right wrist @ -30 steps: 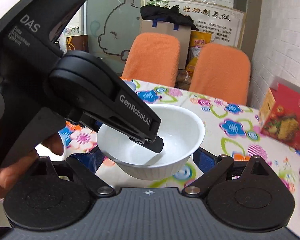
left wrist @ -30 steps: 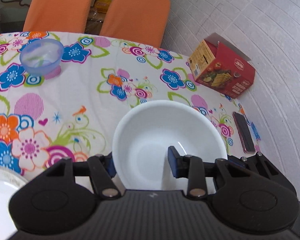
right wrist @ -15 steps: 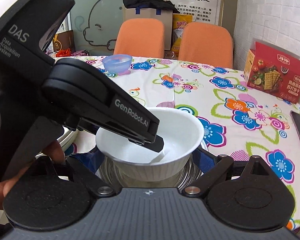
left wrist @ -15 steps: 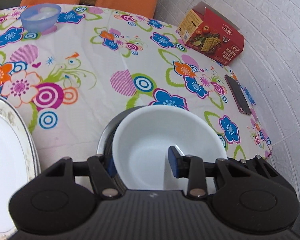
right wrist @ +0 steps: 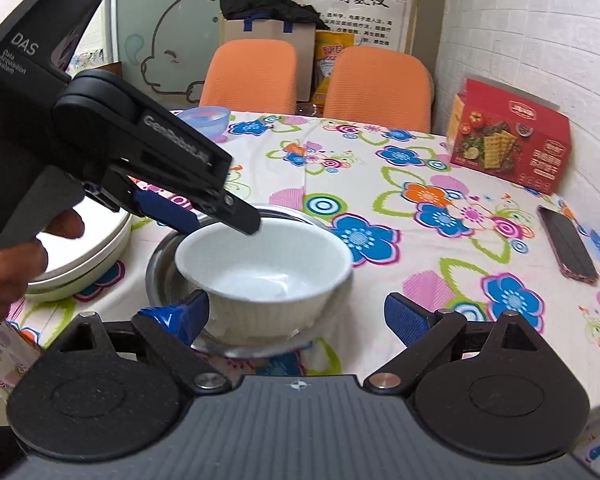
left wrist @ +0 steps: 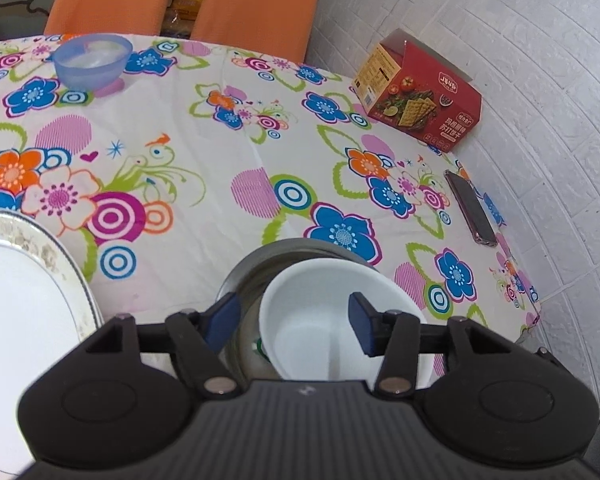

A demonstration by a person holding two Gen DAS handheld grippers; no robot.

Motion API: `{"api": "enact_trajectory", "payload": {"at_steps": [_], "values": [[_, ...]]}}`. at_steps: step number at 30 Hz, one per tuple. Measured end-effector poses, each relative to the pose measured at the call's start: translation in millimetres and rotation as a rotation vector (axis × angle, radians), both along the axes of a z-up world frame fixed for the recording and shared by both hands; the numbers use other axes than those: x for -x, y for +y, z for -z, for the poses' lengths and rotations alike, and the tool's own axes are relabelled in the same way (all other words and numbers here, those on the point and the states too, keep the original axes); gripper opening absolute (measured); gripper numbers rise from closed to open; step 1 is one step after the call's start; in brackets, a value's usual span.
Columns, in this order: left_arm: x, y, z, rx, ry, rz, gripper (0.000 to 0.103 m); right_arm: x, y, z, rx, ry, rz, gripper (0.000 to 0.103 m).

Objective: Organize plates and bowls
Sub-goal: 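Lower the white bowl into the steel bowl and open the left tool, then move the left tool to the translucent blue bowl and grasp its rim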

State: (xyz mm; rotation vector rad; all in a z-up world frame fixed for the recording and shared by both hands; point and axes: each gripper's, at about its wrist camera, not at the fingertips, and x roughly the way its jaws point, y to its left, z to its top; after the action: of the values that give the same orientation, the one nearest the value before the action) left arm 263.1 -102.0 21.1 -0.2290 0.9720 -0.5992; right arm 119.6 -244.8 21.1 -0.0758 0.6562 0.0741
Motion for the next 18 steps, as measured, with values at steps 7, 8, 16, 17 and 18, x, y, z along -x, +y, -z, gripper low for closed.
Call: {"api": "enact_trajectory", "payload": {"at_steps": [7, 8, 16, 17, 18], "values": [[3.2, 9.8, -14.5, -0.019, -0.063, -0.041, 0.060, 14.2, -28.6, -17.5, -0.130, -0.031, 0.050, 0.082], [2.7, 12.3, -16.5, -0.018, -0.067, -0.046, 0.061, 11.0, -30.5, -19.4, -0.146, -0.034, 0.054, 0.082], [-27.1, 54.6, -41.6, -0.064, -0.147, -0.104, 0.073, -48.7, -13.6, -38.9, -0.110, -0.058, -0.037, 0.082], [-36.4, 66.0, -45.6, -0.068, -0.161, -0.131, 0.073, -61.3, -10.1, -41.8, -0.099, -0.062, -0.055, 0.082], [-45.3, 76.6, -48.9, -0.076, -0.173, -0.159, 0.074, -73.4, -5.8, -44.6, -0.090, -0.063, -0.069, 0.082]]}}
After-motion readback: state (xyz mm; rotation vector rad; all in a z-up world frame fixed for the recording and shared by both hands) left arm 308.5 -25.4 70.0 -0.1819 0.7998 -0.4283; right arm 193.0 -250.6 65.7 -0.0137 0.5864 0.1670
